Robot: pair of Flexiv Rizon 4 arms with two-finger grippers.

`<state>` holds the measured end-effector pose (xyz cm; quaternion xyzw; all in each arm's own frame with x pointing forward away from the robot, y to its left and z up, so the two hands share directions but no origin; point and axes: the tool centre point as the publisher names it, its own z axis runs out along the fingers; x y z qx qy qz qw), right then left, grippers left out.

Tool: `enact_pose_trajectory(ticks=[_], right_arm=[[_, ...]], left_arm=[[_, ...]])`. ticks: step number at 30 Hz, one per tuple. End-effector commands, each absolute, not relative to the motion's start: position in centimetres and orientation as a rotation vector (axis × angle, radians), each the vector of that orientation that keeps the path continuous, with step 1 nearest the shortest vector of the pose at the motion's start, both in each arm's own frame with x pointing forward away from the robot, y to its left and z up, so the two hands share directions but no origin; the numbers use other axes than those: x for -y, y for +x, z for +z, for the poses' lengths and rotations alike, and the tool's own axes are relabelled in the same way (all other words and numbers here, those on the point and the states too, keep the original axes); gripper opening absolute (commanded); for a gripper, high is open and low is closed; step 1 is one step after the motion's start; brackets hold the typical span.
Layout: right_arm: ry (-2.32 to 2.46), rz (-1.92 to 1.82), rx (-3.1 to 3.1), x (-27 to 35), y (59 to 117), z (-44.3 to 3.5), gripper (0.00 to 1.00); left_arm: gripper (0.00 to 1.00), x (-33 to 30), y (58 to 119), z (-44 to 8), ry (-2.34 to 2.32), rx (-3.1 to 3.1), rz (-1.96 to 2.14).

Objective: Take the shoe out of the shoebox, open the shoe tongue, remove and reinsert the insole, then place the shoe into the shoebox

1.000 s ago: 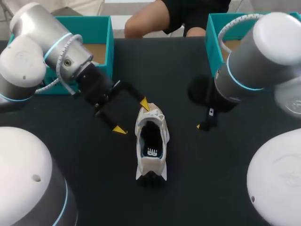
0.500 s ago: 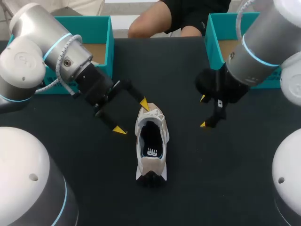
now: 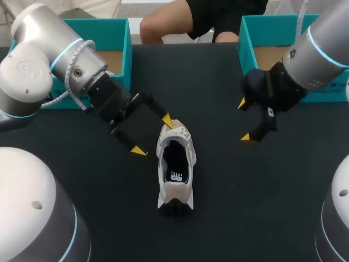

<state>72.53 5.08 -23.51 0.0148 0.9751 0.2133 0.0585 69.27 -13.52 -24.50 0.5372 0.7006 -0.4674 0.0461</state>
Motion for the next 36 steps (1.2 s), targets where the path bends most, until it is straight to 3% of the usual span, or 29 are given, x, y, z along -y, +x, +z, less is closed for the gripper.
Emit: enact_pose_trajectory(ticks=[1, 18, 28, 29, 30, 31, 32, 33, 36], right_arm=[[0.05, 0.666, -2.885, -3.8, 70.7, -22.9, 1.0], [0.038, 0.623, -2.902, -3.6, 71.2, -22.7, 1.0], [0.038, 0.623, -2.902, -3.6, 71.2, -22.7, 1.0], [0.038, 0.623, -2.902, -3.6, 71.2, -22.7, 1.0], [0.038, 0.623, -2.902, -3.6, 71.2, -22.7, 1.0], [0.038, 0.623, -2.902, -3.6, 71.2, -22.7, 1.0], [0.038, 0.623, -2.902, -3.6, 71.2, -22.7, 1.0], [0.038, 0.623, -2.902, -3.6, 71.2, -22.7, 1.0], [0.038, 0.623, -2.902, -3.6, 71.2, -22.7, 1.0]], left_arm=[[1.0, 13.5, 69.2, -24.5, 1.641, -2.141, -1.422], [1.0, 13.5, 69.2, -24.5, 1.641, -2.141, -1.422], [1.0, 12.4, 70.5, -22.9, 2.072, -2.262, -1.122], [0.88, 12.4, 70.6, -22.8, 2.107, -2.258, -1.108], [0.49, 12.4, 70.6, -22.7, 2.153, -2.256, -1.085], [0.35, 12.5, 70.5, -22.6, 2.19, -2.249, -1.053], [0.07, 12.6, 70.5, -22.7, 2.223, -2.236, -1.043], [0.0, 12.8, 70.5, -22.7, 2.273, -2.233, -1.011], [0.0, 13.2, 70.5, -23.1, 2.433, -2.212, -0.832]])
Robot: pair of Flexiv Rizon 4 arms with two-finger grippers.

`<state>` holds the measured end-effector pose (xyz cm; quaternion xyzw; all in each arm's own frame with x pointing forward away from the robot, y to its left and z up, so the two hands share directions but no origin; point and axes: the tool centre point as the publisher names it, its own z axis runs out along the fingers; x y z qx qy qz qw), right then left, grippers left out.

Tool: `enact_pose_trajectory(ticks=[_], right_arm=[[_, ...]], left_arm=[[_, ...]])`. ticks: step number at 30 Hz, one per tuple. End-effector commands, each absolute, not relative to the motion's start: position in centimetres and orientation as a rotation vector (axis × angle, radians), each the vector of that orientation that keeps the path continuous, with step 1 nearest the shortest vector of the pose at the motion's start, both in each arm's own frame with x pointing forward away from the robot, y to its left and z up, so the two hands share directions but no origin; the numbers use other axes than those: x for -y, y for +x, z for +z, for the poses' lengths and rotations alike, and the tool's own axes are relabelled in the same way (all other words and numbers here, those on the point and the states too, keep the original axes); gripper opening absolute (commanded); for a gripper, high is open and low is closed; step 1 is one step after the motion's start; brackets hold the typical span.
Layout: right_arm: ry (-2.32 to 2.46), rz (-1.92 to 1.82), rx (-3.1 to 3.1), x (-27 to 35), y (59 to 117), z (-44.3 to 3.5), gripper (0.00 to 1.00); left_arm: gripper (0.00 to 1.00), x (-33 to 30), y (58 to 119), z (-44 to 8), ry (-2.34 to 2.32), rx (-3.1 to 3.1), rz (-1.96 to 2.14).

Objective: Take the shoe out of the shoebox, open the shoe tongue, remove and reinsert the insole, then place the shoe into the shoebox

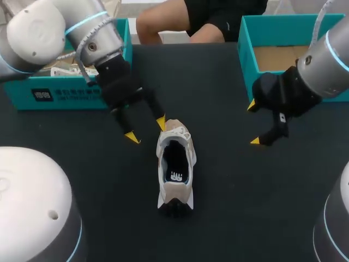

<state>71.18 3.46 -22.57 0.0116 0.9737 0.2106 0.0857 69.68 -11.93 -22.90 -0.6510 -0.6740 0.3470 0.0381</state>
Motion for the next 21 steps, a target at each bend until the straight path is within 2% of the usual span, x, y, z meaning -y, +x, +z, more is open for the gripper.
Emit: enact_pose_trajectory(ticks=[1, 16, 21], right_arm=[[0.038, 0.623, -2.902, -3.6, 71.2, -22.7, 1.0], [0.038, 0.623, -2.902, -3.6, 71.2, -22.7, 1.0], [0.038, 0.623, -2.902, -3.6, 71.2, -22.7, 1.0]], left_arm=[[0.0, 13.3, 70.4, -23.1, -2.081, 1.879, 0.644], [0.0, 13.5, 70.5, -23.2, -2.099, 1.862, 0.588], [0.0, 15.1, 68.9, -24.9, -2.111, 1.905, 0.572]])
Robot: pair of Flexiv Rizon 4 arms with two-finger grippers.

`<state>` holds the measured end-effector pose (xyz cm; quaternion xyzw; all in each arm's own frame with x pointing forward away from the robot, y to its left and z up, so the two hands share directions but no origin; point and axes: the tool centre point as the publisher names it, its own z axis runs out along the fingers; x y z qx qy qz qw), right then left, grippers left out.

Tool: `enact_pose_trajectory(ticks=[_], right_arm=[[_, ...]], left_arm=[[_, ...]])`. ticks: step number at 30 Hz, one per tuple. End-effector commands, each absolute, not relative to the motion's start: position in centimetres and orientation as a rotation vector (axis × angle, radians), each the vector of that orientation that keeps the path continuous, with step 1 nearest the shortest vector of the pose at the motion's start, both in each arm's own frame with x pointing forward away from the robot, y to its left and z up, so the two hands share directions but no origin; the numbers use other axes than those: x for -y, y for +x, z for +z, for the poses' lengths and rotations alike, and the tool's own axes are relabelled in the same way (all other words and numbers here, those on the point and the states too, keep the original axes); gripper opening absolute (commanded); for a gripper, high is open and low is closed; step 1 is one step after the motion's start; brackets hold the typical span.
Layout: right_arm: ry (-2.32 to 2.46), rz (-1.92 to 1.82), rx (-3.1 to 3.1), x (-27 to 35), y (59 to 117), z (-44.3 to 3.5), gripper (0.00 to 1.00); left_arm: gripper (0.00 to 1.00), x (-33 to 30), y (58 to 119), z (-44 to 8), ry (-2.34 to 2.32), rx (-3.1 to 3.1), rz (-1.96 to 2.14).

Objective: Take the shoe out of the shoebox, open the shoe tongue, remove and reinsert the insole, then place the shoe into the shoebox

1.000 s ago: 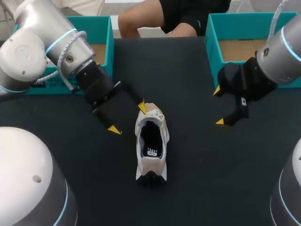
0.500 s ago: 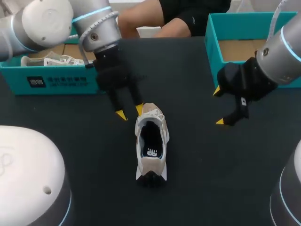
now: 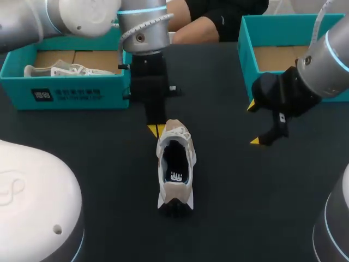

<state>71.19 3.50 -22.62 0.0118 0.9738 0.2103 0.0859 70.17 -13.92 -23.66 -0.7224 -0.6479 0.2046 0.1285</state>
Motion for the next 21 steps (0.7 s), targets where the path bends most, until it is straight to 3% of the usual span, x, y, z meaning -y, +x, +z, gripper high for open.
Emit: enact_pose_trajectory(ticks=[1, 21], right_arm=[[0.038, 0.623, -2.902, -3.6, 71.2, -22.7, 1.0], [0.038, 0.623, -2.902, -3.6, 71.2, -22.7, 1.0]], left_arm=[[0.0, 15.3, 68.7, -25.1, -2.107, 1.928, 0.567], [0.0, 18.0, 66.7, -32.7, -2.107, 1.916, 0.421]])
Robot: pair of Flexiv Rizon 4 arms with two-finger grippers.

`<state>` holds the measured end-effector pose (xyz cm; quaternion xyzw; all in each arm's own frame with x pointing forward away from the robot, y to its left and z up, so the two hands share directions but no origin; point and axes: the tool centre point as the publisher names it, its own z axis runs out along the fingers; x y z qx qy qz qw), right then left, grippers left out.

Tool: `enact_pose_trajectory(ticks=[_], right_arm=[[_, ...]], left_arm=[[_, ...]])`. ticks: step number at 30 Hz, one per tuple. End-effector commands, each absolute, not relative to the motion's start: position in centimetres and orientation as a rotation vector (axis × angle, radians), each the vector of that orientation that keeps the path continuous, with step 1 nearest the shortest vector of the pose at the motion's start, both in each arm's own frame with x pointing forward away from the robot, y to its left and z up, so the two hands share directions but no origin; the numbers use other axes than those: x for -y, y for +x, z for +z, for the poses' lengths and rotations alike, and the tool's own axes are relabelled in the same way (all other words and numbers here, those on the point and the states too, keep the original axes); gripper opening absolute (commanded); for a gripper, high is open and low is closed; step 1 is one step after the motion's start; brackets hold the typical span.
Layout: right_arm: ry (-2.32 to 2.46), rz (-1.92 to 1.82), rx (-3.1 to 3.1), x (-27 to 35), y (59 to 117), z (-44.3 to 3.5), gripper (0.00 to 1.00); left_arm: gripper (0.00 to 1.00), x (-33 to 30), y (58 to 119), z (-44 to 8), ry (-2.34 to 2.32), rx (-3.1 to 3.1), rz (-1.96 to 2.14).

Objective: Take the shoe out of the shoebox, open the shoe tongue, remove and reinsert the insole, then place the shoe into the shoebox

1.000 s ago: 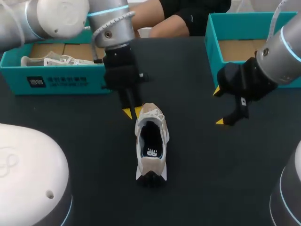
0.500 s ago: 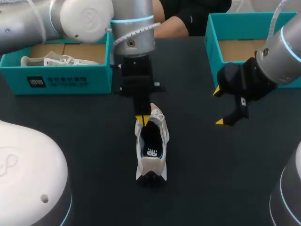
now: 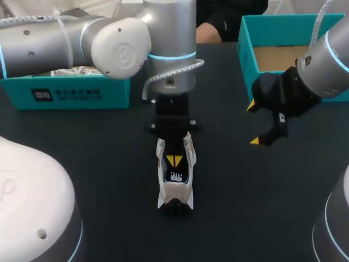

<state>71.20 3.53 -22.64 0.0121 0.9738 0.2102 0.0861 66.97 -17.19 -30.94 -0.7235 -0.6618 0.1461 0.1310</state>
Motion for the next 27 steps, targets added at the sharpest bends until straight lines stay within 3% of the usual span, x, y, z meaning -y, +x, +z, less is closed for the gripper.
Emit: enact_pose_trajectory(ticks=[1, 27], right_arm=[[0.038, 0.623, -2.902, -3.6, 71.2, -22.7, 1.0], [0.038, 0.623, -2.902, -3.6, 71.2, -22.7, 1.0]], left_arm=[[0.0, 18.0, 66.7, -33.0, -2.107, 1.917, 0.41], [0.0, 16.9, 66.7, -38.7, -2.022, 2.173, 0.227]])
